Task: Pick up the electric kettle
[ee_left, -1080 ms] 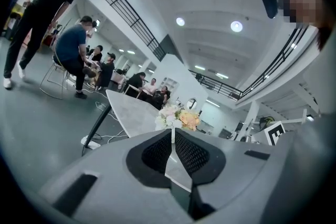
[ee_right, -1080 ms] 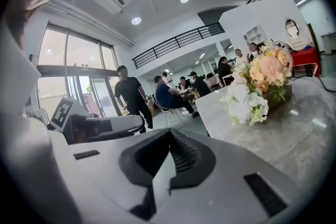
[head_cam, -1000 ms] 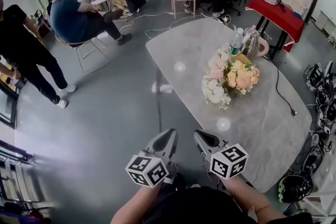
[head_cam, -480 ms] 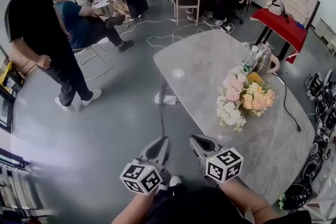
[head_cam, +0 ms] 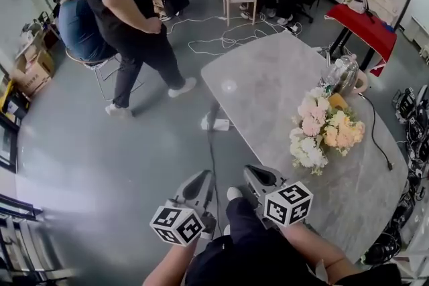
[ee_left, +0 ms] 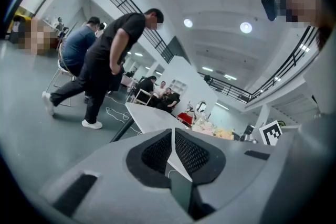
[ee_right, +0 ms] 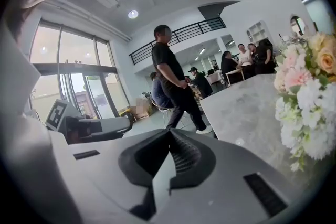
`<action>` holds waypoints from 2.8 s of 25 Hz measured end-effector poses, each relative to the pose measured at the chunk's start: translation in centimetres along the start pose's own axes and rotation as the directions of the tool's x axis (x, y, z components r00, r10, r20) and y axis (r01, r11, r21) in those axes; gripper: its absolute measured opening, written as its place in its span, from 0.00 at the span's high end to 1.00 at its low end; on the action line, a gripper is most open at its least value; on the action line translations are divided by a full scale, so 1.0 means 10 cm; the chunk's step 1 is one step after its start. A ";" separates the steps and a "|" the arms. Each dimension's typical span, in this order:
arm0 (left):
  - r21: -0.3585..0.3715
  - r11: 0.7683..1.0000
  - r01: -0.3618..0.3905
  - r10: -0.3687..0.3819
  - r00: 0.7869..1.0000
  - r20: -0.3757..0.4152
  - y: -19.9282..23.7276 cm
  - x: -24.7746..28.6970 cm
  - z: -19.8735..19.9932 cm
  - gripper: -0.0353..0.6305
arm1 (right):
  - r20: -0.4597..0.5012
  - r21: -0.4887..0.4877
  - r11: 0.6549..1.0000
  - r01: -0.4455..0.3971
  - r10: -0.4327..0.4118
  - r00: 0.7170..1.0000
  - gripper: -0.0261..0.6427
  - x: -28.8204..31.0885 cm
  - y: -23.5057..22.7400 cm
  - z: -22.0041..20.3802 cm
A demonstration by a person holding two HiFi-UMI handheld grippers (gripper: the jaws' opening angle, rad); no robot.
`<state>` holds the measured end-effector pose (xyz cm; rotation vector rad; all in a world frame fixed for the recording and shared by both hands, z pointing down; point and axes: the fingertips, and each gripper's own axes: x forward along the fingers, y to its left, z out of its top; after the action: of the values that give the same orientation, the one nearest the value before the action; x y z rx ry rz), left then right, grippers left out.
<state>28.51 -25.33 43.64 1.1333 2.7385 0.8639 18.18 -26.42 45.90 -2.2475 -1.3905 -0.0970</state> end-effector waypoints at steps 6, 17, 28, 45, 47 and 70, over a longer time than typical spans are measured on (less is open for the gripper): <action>0.001 1.000 -0.022 0.022 1.000 0.011 0.34 0.33 0.20 0.91 | 0.010 0.004 1.000 -0.013 0.013 1.000 0.95 0.49 -0.19 0.20; 0.020 0.999 -0.034 0.033 0.999 0.006 0.91 1.15 0.83 0.91 | -0.003 0.012 0.999 -0.029 0.030 1.000 0.95 1.38 -0.57 0.70; 0.037 0.999 0.004 -0.002 1.000 -0.030 1.33 2.04 1.16 0.91 | -0.008 0.035 0.999 -0.012 0.013 1.000 0.95 2.11 -1.10 1.00; 0.051 0.990 0.132 -0.128 0.989 -0.070 1.95 2.73 1.62 0.91 | 0.043 0.039 0.990 0.135 -0.136 0.990 0.95 2.89 -1.43 1.42; 0.054 0.987 0.149 -0.144 0.986 -0.080 2.08 2.74 1.70 0.91 | 0.048 0.044 0.987 0.156 -0.158 0.986 0.95 3.03 -1.38 1.45; 0.049 0.959 0.279 -0.269 0.951 -0.155 3.17 2.67 2.57 0.91 | 0.095 0.061 0.955 0.290 -0.295 0.951 0.95 4.19 -0.79 1.83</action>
<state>35.72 22.90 42.52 0.6950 2.9702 0.8499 27.98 18.98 45.71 -2.0186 -1.7568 -0.0471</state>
